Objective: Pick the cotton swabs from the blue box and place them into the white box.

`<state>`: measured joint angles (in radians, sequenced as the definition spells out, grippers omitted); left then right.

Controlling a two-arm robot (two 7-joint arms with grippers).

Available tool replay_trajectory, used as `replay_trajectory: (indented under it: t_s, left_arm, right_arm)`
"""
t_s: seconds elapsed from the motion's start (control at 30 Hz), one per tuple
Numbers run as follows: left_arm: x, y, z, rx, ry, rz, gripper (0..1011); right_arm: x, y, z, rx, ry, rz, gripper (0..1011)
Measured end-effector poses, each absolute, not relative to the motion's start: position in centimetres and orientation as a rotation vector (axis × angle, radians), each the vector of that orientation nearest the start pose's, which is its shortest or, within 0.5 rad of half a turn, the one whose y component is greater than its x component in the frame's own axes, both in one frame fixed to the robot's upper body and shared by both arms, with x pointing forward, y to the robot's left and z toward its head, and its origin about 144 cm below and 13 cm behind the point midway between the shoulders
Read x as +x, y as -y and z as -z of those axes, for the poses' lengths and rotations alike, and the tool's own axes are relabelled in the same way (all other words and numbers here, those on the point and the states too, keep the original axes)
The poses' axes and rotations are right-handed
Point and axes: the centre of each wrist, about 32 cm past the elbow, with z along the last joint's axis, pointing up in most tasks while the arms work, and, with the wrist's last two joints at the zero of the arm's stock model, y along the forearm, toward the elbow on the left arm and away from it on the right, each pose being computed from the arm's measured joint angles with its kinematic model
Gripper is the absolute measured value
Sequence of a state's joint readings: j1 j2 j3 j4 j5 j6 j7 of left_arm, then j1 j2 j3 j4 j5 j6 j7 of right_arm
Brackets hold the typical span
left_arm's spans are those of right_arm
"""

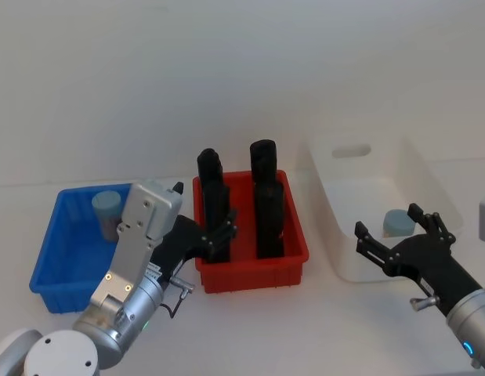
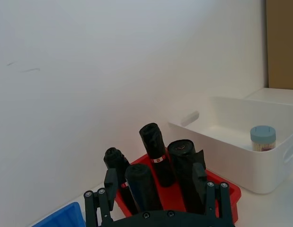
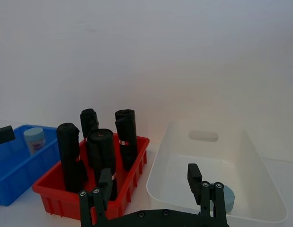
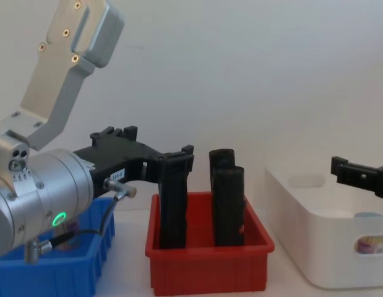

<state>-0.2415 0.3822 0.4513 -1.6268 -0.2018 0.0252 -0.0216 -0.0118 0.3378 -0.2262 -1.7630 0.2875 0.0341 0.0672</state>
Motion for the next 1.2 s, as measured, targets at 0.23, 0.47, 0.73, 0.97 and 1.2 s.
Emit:
replay_trajectory:
  t_s: [0.23,0.47,0.73,0.97,1.2]
  left_arm:
    - [49.2,-19.8,-120.4,0.062,0.267,-1.123,1004]
    - [49.2,-19.8,-120.4,0.062,0.268,-1.124,1004]
    - [49.2,-19.8,-120.4,0.061,0.268,-1.124,1004]
    - [49.2,-19.8,-120.4,0.061,0.268,-1.124,1004]
    - [49.2,-19.8,-120.4,0.061,0.268,-1.124,1004]
  right_arm:
    - [44.3,23.7,-118.9,0.025,0.075,1.229,1001]
    - [44.3,23.7,-118.9,0.025,0.075,1.230,1002]
    - [44.4,23.8,-118.9,0.026,0.075,1.229,1001]
    - [45.1,24.1,-118.7,0.015,0.079,1.209,1002]
    - [46.6,24.5,-118.3,0.002,0.086,1.172,1002]
